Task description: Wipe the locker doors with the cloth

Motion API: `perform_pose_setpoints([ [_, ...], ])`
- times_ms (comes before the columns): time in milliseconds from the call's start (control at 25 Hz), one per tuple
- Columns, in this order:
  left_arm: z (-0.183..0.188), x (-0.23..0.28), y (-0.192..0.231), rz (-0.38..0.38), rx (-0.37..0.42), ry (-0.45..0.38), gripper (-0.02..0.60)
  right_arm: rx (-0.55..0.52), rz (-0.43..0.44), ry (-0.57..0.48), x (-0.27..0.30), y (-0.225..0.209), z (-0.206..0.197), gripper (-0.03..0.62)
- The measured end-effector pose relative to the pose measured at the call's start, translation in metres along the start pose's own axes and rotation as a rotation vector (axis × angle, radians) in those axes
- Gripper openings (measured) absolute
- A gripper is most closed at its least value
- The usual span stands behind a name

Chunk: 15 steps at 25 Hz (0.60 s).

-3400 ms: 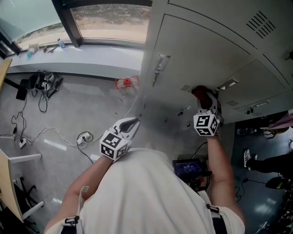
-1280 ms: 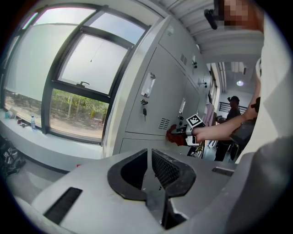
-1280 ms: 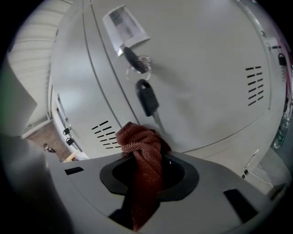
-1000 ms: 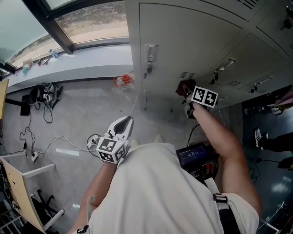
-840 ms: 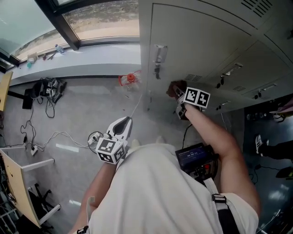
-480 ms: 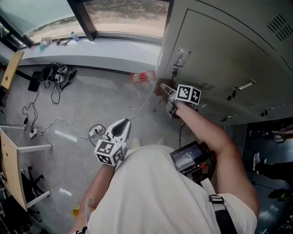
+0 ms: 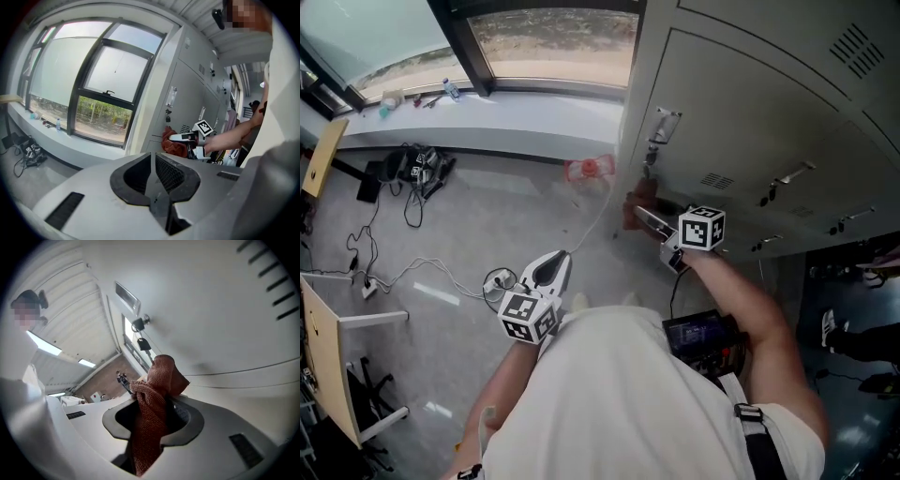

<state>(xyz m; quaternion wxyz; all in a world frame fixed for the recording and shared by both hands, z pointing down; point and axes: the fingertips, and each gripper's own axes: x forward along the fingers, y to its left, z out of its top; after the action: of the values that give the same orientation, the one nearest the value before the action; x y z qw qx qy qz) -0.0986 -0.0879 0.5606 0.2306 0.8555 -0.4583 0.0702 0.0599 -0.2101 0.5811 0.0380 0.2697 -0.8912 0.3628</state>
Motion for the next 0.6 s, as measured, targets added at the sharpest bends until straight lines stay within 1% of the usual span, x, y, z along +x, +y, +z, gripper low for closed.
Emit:
perform_pose_setpoints([
  [120, 0.004, 0.022, -0.015, -0.076, 0.029, 0.014, 0.035, -0.080, -0.017, -0.056, -0.050, 0.000, 0.002, 0.117],
  [320, 0.016, 0.056, -0.041, -0.184, 0.079, 0.029, 0.035, -0.181, -0.102, -0.143, -0.125, -0.001, 0.009, 0.116],
  [440, 0.023, 0.072, -0.056, -0.239, 0.105, 0.031, 0.035, -0.216, -0.151, -0.181, -0.158, 0.001, 0.010, 0.115],
  [600, 0.027, 0.087, -0.075, -0.300, 0.134, 0.039, 0.035, -0.234, -0.206, -0.231, -0.190, 0.001, 0.009, 0.115],
])
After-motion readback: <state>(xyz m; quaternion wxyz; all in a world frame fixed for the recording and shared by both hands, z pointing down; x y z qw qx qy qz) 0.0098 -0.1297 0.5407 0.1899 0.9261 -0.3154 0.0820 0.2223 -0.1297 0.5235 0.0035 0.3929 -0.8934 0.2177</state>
